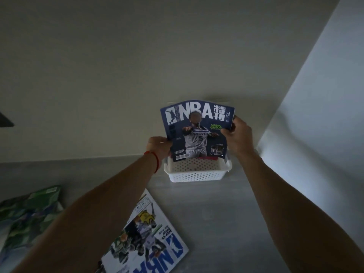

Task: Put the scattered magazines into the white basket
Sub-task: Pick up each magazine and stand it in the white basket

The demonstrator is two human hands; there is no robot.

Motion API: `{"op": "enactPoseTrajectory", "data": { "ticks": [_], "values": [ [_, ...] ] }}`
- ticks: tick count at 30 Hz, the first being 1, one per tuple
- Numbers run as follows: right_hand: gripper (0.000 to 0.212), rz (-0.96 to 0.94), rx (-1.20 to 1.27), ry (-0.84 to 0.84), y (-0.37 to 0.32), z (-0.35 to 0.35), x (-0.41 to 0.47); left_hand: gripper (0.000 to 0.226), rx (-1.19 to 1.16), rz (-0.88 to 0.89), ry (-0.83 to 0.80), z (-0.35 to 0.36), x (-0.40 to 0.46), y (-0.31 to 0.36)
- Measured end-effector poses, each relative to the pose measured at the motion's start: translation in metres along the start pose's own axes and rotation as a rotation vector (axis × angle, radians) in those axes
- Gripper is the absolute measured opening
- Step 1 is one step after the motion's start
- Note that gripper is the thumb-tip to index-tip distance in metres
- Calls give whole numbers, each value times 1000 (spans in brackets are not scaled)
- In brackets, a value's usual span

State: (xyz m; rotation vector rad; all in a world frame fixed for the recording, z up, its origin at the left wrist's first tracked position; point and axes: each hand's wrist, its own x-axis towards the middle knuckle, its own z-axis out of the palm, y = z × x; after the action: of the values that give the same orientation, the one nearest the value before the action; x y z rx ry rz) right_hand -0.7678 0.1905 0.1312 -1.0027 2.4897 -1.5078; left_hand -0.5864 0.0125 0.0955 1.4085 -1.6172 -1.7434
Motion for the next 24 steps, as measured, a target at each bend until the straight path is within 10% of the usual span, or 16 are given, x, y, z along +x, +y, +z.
{"op": "enactPoseTrajectory", "data": {
  "ticks": [10, 18, 24],
  "values": [
    [24, 90, -63, 41, 32, 29, 5, 4, 149, -14, 30, 18, 21, -4],
    [48, 259, 135, -20, 28, 28, 0, 54, -87, -33, 11, 18, 12, -8],
    [46, 103, -22, 20, -2, 33, -62, 41, -79, 264, 54, -32, -37, -23]
  ]
}}
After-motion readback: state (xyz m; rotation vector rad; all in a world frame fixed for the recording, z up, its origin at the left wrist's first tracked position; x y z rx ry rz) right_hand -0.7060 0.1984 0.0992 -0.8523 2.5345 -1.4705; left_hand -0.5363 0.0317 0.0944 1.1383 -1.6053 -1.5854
